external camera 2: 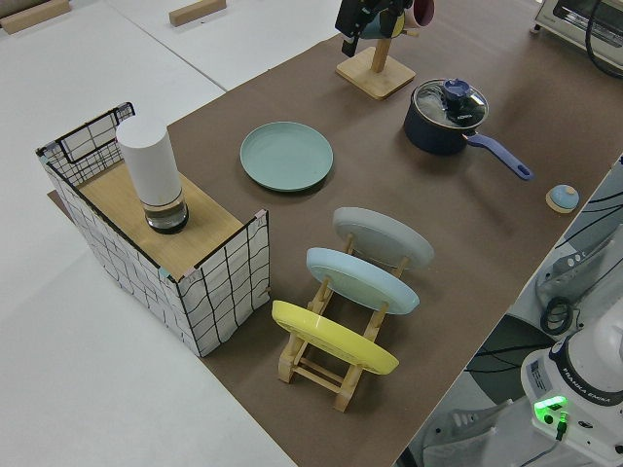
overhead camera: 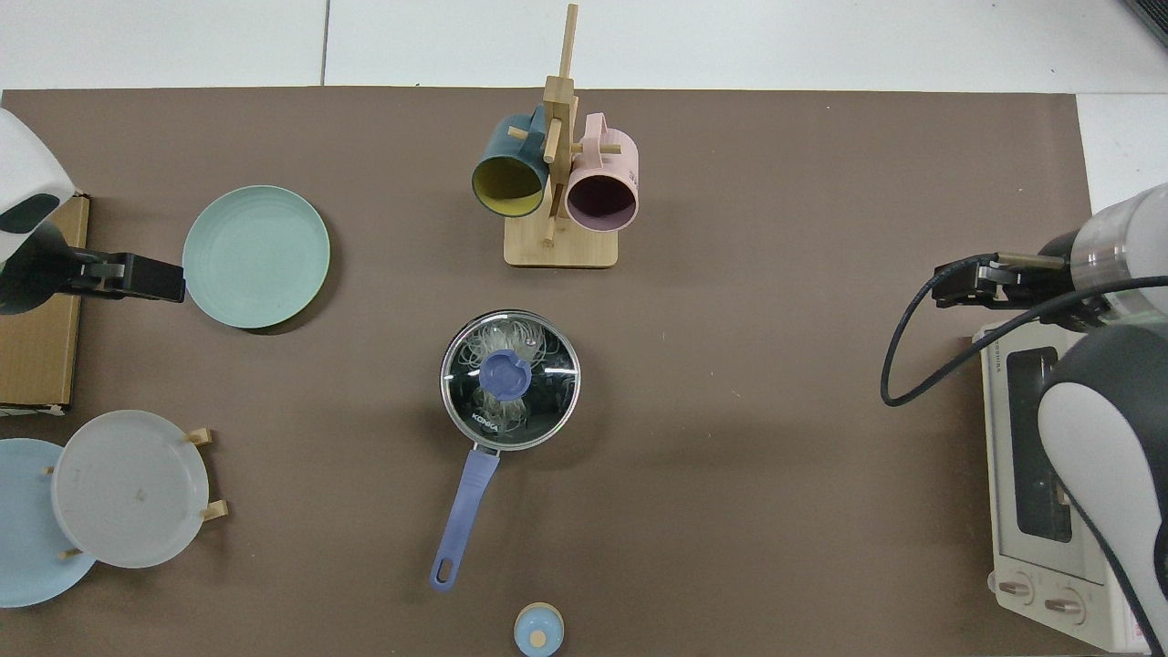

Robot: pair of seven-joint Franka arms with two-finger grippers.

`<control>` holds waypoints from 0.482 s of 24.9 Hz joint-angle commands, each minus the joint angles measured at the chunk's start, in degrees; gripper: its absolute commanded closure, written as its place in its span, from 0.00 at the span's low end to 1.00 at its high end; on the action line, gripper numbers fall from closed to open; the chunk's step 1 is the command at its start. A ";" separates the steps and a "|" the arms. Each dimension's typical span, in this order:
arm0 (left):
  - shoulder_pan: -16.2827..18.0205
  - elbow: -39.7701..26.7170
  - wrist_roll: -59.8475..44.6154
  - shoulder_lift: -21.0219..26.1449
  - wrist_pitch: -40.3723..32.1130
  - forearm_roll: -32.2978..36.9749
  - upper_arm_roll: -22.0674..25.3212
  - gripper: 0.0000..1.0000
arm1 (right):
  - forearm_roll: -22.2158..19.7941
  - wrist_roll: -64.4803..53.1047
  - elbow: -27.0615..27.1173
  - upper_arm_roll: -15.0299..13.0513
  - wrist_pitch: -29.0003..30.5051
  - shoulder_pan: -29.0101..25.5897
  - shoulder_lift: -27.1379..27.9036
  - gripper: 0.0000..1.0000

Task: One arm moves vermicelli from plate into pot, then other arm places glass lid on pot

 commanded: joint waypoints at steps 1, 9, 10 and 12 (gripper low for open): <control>-0.17 -0.39 1.54 -1.02 -0.78 -1.12 0.21 0.00 | 0.83 -2.34 1.11 0.59 0.37 -2.01 0.80 0.01; -0.17 -0.39 1.63 -1.11 -0.69 -2.34 0.21 0.00 | 0.92 -2.34 1.02 0.59 -0.42 -2.36 0.62 0.01; -0.17 -0.39 1.63 -1.11 -0.69 -2.61 0.21 0.00 | 0.92 -2.34 1.02 0.59 -0.42 -2.36 0.62 0.01; -0.17 -0.39 1.63 -1.11 -0.69 -2.70 0.21 0.00 | 0.92 -2.25 1.02 0.59 -0.34 -2.19 0.62 0.01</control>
